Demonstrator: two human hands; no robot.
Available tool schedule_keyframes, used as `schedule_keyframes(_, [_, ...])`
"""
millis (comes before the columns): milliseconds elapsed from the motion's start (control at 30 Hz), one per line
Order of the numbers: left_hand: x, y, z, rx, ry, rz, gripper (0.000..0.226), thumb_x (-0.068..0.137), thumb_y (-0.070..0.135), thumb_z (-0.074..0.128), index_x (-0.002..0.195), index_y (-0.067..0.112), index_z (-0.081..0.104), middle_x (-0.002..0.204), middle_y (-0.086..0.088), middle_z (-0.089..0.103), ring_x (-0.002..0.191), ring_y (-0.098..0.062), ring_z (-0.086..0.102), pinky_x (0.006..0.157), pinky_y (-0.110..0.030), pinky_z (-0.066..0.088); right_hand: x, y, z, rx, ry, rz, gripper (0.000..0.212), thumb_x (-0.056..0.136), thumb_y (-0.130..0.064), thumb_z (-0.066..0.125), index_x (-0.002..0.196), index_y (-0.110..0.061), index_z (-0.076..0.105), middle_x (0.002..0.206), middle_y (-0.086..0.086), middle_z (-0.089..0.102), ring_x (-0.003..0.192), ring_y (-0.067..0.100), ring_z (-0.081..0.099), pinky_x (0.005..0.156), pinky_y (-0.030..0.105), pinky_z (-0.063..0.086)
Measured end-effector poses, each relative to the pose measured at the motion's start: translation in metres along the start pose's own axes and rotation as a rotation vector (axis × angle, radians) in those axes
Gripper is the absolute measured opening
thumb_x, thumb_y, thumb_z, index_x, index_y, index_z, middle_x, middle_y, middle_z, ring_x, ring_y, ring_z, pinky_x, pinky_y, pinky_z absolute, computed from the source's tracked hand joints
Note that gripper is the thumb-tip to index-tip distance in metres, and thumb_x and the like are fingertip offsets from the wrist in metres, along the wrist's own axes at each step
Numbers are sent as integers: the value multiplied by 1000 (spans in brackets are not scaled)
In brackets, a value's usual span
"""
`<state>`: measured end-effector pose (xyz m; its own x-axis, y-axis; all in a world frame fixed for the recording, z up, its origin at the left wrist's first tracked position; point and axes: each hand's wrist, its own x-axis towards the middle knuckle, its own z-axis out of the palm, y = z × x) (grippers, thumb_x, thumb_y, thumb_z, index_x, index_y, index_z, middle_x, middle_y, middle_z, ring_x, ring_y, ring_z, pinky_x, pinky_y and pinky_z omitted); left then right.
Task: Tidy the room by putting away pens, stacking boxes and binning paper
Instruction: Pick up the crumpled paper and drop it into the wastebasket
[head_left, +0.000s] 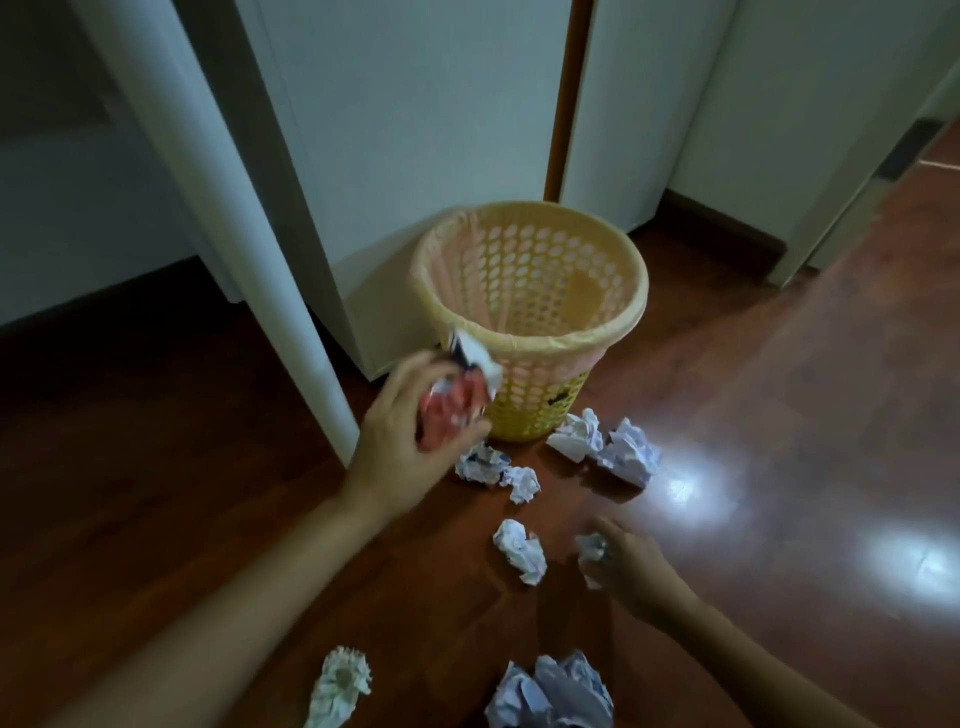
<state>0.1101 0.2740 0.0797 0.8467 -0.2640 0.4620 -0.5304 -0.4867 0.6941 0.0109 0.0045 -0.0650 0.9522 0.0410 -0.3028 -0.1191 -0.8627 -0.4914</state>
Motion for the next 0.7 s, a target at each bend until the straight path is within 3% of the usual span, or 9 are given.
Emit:
schedule_keyframes(100, [78,34,-1,11,126,55,56,79,43,73,123,16,52,126,-4,56,105,-10,56,82,-13,48,-7,-32,-41,199,333,-76,31,88,-28,64,117,-22,54,110,-3,66,83,4,67,68,16,56])
schedule_keyframes(167, [114,38,8,40,100,-27,72,79,47,72,136,15,44,136,-8,52,119,-19,52,96,-33,49,-10,-69,-84,312,574,-150,31,87,-27,67,115,-20,56,101,-8,65,76,-7,64,63,9,52])
schedule_keyframes(267, [126,27,25,116,19,-173,97,79,59,65,152,18,16,161,-10,15,148,-28,11,118,-52,18,4,-116,-152,310,873,-248,33,87,-27,70,111,-9,58,91,-6,62,68,-2,54,58,0,38])
schedule_keyframes(400, [48,3,37,18,82,-66,72,91,48,56,149,19,25,157,-8,18,146,-22,19,115,-45,29,40,-154,-217,399,973,-323,50,87,-38,66,126,-9,53,106,-3,63,89,3,58,72,3,39])
schedule_keyframes(467, [-13,-23,36,124,-103,-68,61,93,40,57,145,18,35,156,-7,21,144,-22,24,115,-41,31,57,-161,-222,330,849,-317,71,88,-42,64,146,-16,34,144,14,44,124,21,50,99,23,41])
schedule_keyframes(533, [-68,-53,27,340,-514,-143,59,93,43,54,145,24,36,161,-7,8,148,-25,14,117,-46,26,63,-159,-205,208,818,-350,84,88,-47,63,152,-14,21,157,28,5,144,40,18,112,52,28])
schedule_keyframes(567, [-92,-66,20,436,-738,-215,62,92,48,53,148,29,31,162,-6,-5,149,-27,5,118,-49,22,61,-154,-186,150,848,-392,81,89,-46,63,151,-12,25,156,31,2,144,44,14,112,57,27])
schedule_keyframes(633, [-133,-83,7,500,-1048,-431,75,88,56,54,151,37,17,159,-4,-24,149,-31,-8,119,-53,18,53,-136,-133,34,827,-507,62,91,-36,61,143,-8,41,150,32,20,138,44,27,107,56,36])
schedule_keyframes(700, [-167,-89,-3,534,-1116,-544,83,84,55,61,151,40,15,159,-2,-25,149,-33,-6,117,-52,22,41,-108,-71,-144,616,-618,48,91,-30,58,134,-10,51,143,30,34,127,44,40,97,56,44])
